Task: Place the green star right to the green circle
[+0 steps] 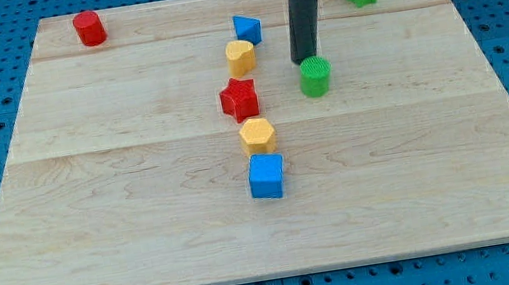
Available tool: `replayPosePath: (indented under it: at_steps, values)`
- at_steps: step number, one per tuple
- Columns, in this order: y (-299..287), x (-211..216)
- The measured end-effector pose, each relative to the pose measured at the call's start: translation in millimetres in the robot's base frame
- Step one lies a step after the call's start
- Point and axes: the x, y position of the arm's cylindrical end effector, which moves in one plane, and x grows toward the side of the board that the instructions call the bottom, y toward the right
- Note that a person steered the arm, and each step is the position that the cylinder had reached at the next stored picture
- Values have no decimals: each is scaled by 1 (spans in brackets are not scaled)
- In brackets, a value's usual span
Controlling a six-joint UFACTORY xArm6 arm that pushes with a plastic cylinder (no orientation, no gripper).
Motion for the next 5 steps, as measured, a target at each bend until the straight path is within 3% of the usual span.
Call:
replayPosePath:
  at_steps: [1, 3, 5]
  values:
    - [-6, 19]
    - [-2, 14]
    - [6, -92]
